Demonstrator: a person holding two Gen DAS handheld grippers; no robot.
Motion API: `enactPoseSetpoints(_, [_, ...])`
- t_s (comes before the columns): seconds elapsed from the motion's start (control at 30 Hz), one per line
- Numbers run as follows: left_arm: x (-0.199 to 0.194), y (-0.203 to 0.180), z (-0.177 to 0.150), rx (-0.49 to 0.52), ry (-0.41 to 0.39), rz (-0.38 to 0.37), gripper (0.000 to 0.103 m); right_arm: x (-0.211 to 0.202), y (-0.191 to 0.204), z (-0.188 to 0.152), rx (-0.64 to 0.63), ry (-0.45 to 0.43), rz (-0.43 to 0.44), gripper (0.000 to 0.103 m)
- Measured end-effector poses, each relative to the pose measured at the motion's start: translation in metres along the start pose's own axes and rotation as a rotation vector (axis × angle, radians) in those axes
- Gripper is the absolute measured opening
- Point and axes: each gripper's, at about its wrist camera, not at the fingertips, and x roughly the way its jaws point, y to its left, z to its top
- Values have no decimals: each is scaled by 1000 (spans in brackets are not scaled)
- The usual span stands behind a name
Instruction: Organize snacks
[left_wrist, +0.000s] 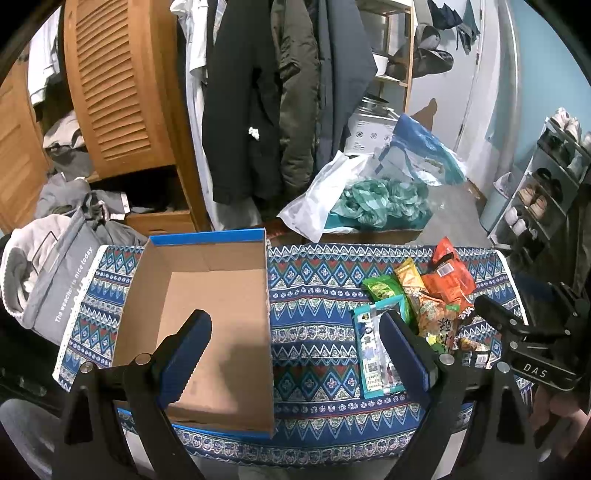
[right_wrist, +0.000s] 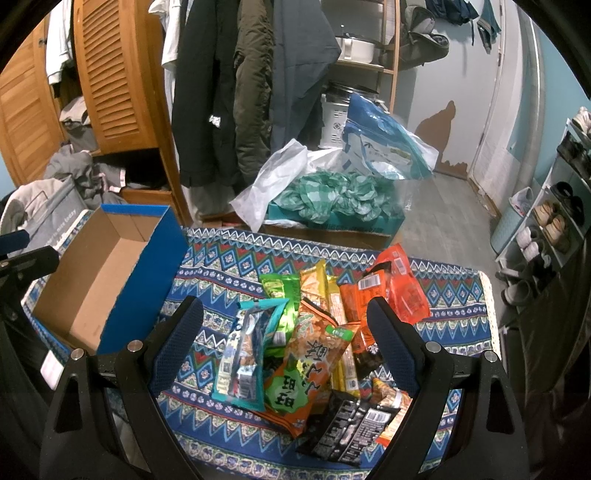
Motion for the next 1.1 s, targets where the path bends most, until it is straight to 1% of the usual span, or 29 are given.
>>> enactPoseSetpoints(0.73, [1, -2, -3, 4, 5, 3, 93, -1, -2, 0, 0, 4, -4, 89])
enactPoseSetpoints(0.93, [12, -7, -7, 13, 21, 15, 93, 1, -9, -5, 1, 13, -20, 89])
enactPoseSetpoints(1.0, [19, -10, -8, 20, 40, 21, 93, 3, -12, -5, 4, 23, -33, 89])
enactPoseSetpoints(1.1, [29, -12, -7, 15, 74, 10, 93, 7, -17, -7, 16, 41, -48, 89])
